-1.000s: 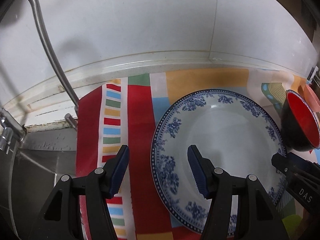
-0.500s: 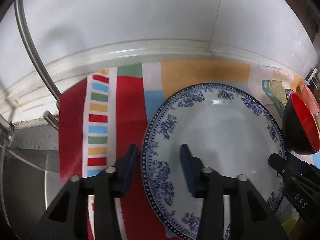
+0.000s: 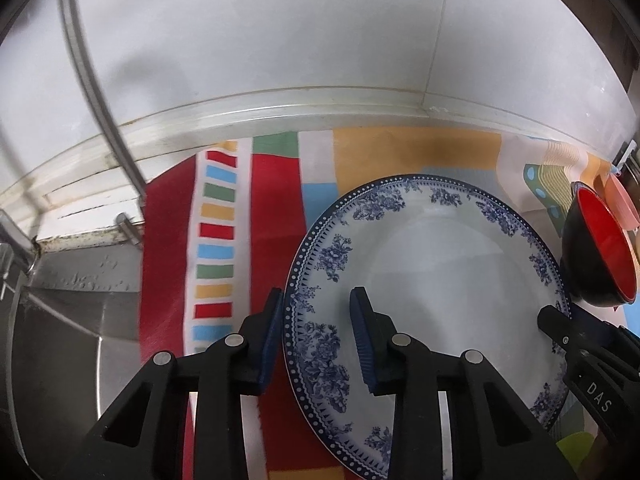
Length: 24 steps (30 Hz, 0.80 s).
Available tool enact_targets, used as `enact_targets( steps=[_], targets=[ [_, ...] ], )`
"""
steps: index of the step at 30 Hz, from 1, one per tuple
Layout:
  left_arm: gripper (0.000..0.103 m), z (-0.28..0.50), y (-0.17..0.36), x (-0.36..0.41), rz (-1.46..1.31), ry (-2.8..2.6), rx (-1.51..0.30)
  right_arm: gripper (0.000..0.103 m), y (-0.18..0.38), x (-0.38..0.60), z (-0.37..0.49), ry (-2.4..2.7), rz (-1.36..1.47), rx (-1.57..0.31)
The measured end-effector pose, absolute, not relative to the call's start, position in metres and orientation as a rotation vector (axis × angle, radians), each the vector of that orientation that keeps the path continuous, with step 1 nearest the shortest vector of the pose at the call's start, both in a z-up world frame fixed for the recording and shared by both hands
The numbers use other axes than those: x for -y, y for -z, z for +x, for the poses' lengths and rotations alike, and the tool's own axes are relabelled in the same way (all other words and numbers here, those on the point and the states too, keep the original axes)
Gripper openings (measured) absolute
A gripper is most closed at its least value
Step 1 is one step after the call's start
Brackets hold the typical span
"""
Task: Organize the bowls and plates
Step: 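Lift the blue-rimmed plate with both grippers and carry it over the green plate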
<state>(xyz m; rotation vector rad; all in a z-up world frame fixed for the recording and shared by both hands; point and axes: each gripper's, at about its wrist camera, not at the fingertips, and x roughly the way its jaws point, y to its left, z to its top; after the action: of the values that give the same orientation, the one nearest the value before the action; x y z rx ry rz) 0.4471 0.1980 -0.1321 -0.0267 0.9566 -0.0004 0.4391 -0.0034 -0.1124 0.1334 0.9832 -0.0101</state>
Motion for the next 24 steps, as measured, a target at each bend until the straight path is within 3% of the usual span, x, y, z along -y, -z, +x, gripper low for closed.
enact_targets(
  steps=[24],
  targets=[
    [0.033, 0.355, 0.081, -0.185, -0.067, -0.062, -0.875, 0.038, 0.061, 0.006, 0.383, -0.121, 0.017, -0.875]
  ],
)
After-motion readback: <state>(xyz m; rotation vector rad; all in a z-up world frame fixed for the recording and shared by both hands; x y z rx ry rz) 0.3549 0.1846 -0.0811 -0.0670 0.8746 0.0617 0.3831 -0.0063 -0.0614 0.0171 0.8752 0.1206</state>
